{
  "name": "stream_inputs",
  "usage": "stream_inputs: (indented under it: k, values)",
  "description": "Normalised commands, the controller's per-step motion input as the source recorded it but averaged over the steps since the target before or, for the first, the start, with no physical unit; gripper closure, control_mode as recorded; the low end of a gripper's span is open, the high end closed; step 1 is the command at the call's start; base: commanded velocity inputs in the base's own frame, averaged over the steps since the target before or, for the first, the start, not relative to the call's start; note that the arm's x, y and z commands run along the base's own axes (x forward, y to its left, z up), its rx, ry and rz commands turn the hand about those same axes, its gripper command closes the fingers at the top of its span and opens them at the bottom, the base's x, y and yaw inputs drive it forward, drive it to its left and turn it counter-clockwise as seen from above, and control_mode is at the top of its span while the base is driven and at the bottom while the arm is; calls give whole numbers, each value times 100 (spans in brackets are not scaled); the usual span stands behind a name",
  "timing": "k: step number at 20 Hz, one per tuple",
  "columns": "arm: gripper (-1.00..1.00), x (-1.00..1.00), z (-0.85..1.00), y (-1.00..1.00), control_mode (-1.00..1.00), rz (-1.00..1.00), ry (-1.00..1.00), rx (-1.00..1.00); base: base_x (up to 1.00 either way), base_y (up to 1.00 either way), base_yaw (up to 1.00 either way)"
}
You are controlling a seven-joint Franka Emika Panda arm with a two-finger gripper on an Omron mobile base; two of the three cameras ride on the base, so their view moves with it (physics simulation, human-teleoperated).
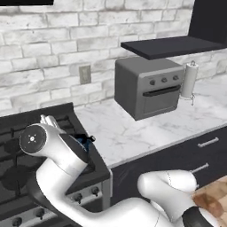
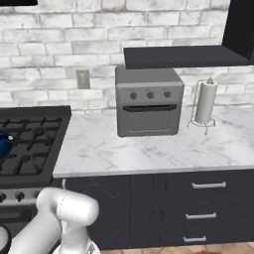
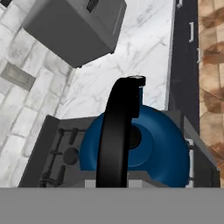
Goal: The kettle is done boiling. Turn off the stove, then wait for 300 timesteps before moving the kettle to the dining table.
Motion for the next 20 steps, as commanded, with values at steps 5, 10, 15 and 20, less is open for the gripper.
stream_inputs:
  k: [5,10,15,20]
  values:
    - [100,0,0,0,100,0,0,0,-17,-2,-43]
    - [100,0,0,0,100,0,0,0,-56,-28,-44]
    - [100,0,0,0,100,0,0,0,-74,-31,-40]
    - [100,0,0,0,100,0,0,0,-37,-18,-44]
